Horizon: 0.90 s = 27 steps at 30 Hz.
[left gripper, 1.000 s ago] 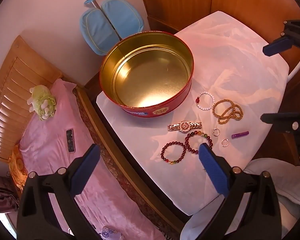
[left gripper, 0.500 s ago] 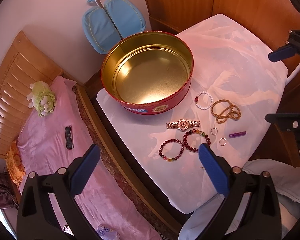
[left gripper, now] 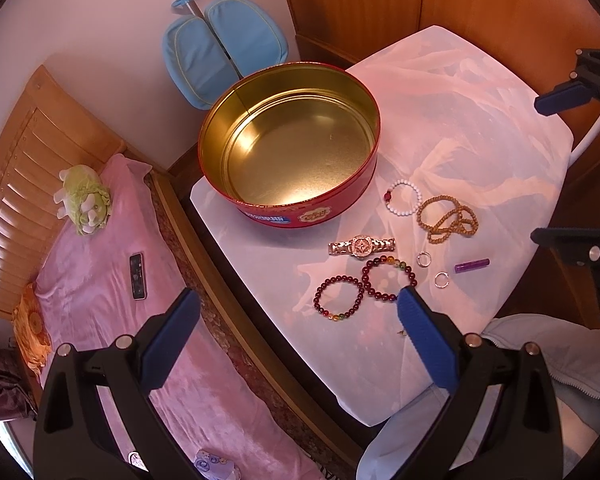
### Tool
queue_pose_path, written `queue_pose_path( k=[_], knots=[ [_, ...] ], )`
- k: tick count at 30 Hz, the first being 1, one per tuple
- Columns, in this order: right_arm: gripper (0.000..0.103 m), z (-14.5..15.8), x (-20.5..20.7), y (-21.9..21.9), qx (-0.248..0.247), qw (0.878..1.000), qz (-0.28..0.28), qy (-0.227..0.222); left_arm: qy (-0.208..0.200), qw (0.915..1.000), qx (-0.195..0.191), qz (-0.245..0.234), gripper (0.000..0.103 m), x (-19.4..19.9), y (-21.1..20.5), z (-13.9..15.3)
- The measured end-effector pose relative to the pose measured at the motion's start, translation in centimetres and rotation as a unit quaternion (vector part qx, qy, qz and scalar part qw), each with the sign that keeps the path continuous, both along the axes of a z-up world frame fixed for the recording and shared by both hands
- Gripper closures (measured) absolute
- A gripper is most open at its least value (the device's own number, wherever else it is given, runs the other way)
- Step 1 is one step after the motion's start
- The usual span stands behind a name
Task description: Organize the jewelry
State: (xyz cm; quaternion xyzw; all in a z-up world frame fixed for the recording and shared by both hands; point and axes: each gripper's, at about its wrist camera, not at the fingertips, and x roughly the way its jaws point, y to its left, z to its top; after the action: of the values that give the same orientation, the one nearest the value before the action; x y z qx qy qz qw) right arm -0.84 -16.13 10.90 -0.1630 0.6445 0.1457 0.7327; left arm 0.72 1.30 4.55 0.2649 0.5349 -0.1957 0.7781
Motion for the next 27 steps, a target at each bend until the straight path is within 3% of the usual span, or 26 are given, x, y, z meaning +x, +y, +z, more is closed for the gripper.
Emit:
queue_pose_path(
  k=[8, 14, 18, 24, 27],
  knots=[
    [0.004, -0.7, 0.3, -0.2, 0.005, 1.0, -0.009, 0.006, 0.011, 0.9999, -0.011, 0.007, 0.007, 0.4, 0.5, -0.8],
    [0.004, -2.1, 0.6, -1.2, 0.004, 0.999, -0.039, -0.02, -0.009, 0.998, -0.063, 0.004, 0.007, 0.3, 0.4, -1.9],
    [0.004, -4.5, 0.3, -2.1, 0.013, 0.997, -0.075, -0.035, 0.018, 0.9955, -0.09, 0.027, 0.007, 0.7, 1.1, -5.0],
    [0.004, -10.2, -1.1, -3.9, 0.058, 0.985, -0.159, -0.011, 0.029, 0.9947, -0.087, 0.047, 0.007, 0.6, 2.6, -11.2],
    [0.004, -12.0, -1.4, -3.7, 0.089, 0.982, -0.166, 0.005, 0.017, 0.9968, -0.068, 0.038, 0.007, 0.5, 2.8, -13.3]
  ],
)
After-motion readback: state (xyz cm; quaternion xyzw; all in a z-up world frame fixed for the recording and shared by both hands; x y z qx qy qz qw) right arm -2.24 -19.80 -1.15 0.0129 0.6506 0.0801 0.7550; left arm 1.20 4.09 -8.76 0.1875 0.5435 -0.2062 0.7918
